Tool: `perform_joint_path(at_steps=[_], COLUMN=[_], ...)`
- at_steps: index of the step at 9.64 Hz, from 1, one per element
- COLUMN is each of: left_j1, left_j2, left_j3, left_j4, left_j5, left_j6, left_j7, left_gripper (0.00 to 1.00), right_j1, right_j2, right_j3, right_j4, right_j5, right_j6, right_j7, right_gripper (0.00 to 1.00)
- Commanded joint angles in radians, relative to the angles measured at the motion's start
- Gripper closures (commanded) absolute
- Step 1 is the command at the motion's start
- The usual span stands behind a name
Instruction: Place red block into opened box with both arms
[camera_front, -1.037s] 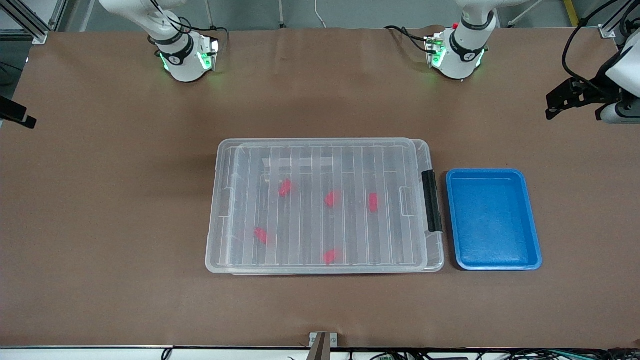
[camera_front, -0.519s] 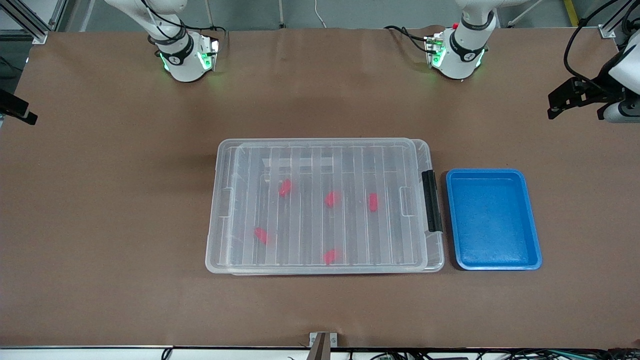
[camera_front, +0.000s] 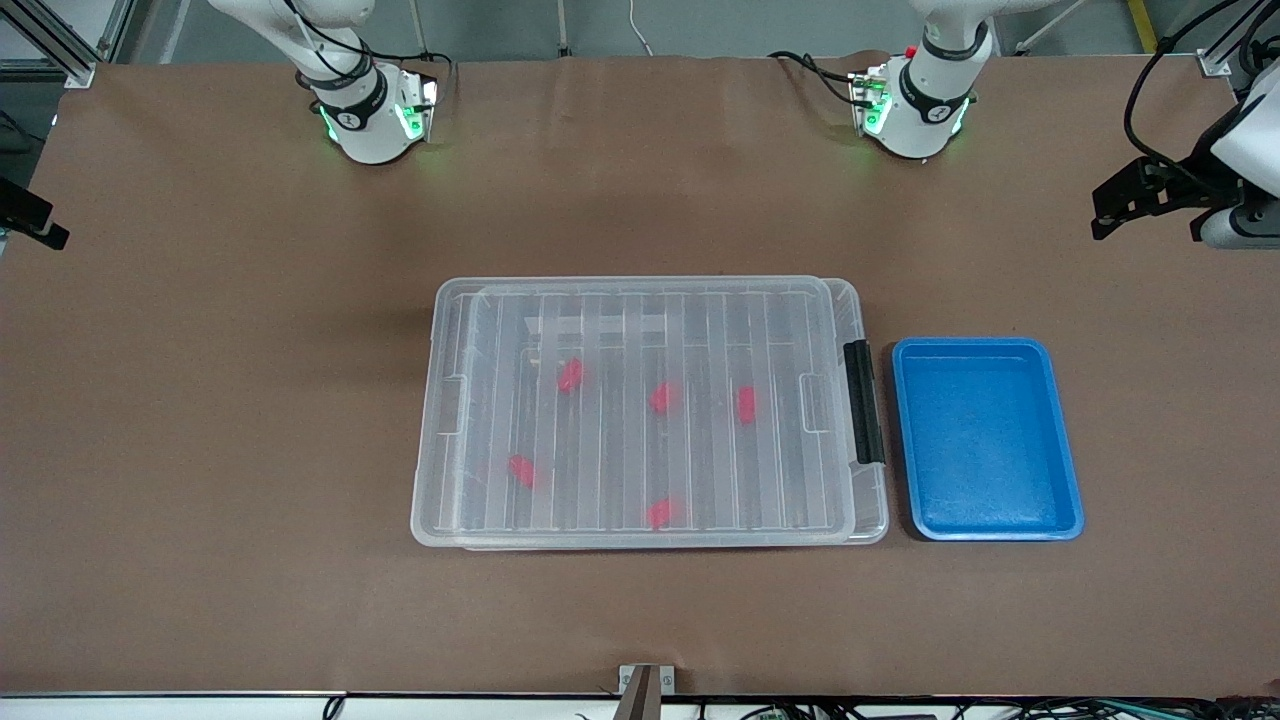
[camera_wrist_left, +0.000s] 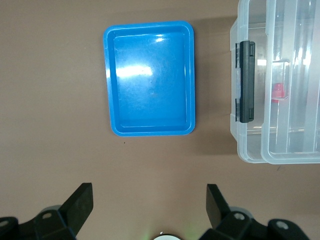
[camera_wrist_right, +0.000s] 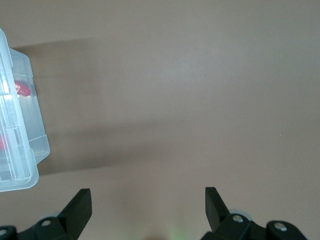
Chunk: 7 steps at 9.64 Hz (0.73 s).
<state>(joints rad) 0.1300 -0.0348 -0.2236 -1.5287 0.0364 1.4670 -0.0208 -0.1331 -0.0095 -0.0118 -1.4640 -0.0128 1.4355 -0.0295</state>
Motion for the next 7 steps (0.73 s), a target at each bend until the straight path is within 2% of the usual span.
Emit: perform_joint_path(at_steps=[1, 5, 7], left_j1=[0.003, 0.002, 0.002], left_j2=[0.006, 0.007, 0.007], left_j3=[-0.003, -0.006, -0.008], left_j4=[-0.022, -0.025, -0.021], left_j5=[-0.010, -0.012, -0.015], left_j6=[-0.010, -0.010, -0.010], left_j7=[0.010, 0.010, 0.010], left_gripper=[0.00, 0.00, 0.00], right_j1=[0.020, 0.024, 0.047], right_j2=[-0.021, -0.021, -0.021], right_j3=[-0.019, -0.020, -0.048], right_j4=[-0.019, -0.018, -0.018], right_j5=[-0.019, -0.019, -0.019], right_j6=[0.002, -0.017, -0.017], right_j7=[-0.004, -0.003, -0.003], right_gripper=[0.00, 0.00, 0.00])
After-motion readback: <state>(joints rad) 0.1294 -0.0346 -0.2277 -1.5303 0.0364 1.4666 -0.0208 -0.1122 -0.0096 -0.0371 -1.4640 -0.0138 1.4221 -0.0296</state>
